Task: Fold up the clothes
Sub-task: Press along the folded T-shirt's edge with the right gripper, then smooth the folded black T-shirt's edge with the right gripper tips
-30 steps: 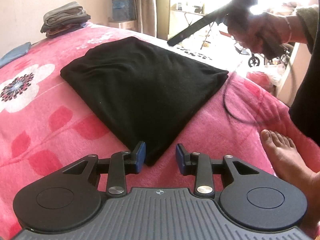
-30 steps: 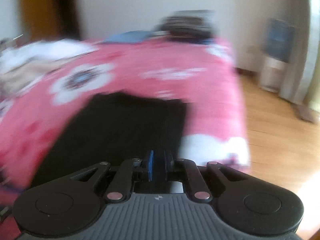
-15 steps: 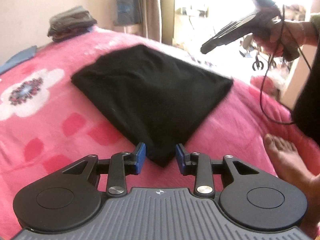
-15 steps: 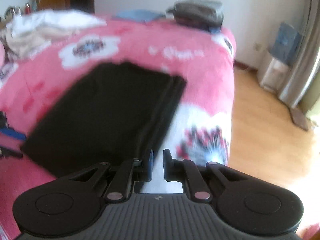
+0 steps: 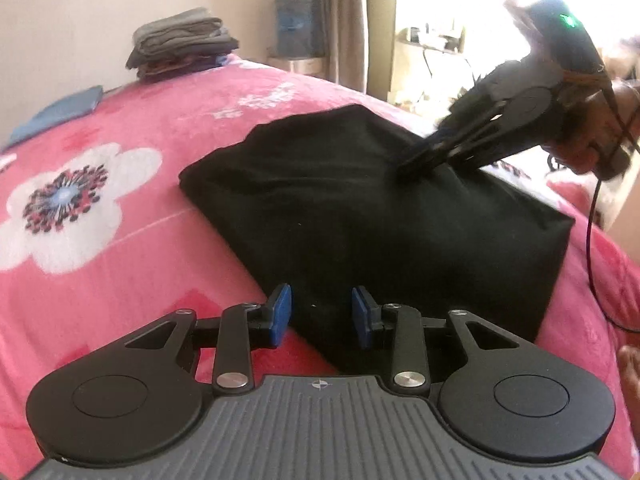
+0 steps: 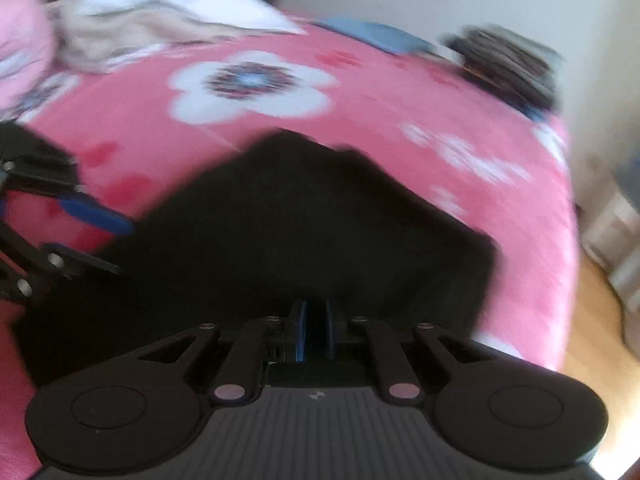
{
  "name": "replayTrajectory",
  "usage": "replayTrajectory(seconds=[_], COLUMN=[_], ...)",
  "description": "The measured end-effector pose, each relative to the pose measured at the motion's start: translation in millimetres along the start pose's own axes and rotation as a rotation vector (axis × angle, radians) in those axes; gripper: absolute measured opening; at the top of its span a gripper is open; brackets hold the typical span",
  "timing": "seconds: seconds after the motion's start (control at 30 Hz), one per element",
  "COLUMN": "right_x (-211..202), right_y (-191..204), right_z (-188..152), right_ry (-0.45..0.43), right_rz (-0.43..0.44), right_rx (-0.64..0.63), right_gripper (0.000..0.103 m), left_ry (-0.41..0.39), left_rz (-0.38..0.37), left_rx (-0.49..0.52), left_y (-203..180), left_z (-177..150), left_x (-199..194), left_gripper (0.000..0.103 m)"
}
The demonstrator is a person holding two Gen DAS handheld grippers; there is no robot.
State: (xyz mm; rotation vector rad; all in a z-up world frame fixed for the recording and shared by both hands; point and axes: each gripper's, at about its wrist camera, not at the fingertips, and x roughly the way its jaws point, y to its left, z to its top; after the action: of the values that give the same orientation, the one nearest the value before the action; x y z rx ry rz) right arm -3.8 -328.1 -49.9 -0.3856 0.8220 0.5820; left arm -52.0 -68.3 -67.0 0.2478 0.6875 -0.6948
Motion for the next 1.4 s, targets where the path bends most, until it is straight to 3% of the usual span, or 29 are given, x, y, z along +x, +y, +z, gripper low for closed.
replayTrajectory(seconds=[0.07,0.13,0.27,0.37,0.43,0.57,0.83,0.87,0.93,1.1,1.17,1.23,1.33,1.4], right_x=[-11,-20,-13,11,25,24,8,12,27,25,17,16,27,37], right_y=[-21,-23,-1,19,17,-24,-18,-11,-10,-63,-58,-36,0,12], right_z=[-3,4,28,37,32,26,41,41,37,35,43,50,54,53], right_ry=[0.005,-0.027,-0.095,-0.081,-0.044,-0.048,-0.110,-0.105,-0.069,-0.075,-0.103,-0.114,-0.116,-0.104], right_rz=[-0.046,-0.057,0.065,0.132,0.092,-0.019,0.019,0.047,0.012,-0.121,-0.066,0.011,0.174,0.199], right_rx=[0.079,0.072,-0.007,-0.085,-0.117,0.002,0.021,0.009,-0.013,0.197,0.208,0.142,0.059,0.011], right_gripper=[0.009,0.010,0.010,0.010,0.009,0.009,0.010,0.009,0.009,0.010,0.010,0.010,0.010,0.010], left_ry=[0.002,0.006,0.009,0.011,0.012,0.009,-0.006,-0.008,-0.007,-0.003,-0.003,-0.003,-0.003,-0.003], left_rz=[-0.003,-0.006,-0.012,-0.011,-0.012,-0.015,-0.021,-0.021,-0.022,-0.030,-0.030,-0.029,-0.028,-0.026], left_rx=[-0.016,-0.032,-0.052,-0.047,-0.040,-0.051,-0.057,-0.055,-0.054,-0.071,-0.077,-0.077,-0.074,-0.071], left_y=[2,3,5,6,5,8,9,9,9,12,13,13,13,14], left_z=[0,1,1,1,1,-1,-5,-5,-4,-4,-5,-5,-5,-5], left_x=[-1,-1,0,1,0,-1,-1,-1,-1,-1,-1,0,1,1], left_gripper=[0.033,0.033,0.034,0.034,0.034,0.036,0.037,0.037,0.037,0.037,0.038,0.038,0.039,0.040])
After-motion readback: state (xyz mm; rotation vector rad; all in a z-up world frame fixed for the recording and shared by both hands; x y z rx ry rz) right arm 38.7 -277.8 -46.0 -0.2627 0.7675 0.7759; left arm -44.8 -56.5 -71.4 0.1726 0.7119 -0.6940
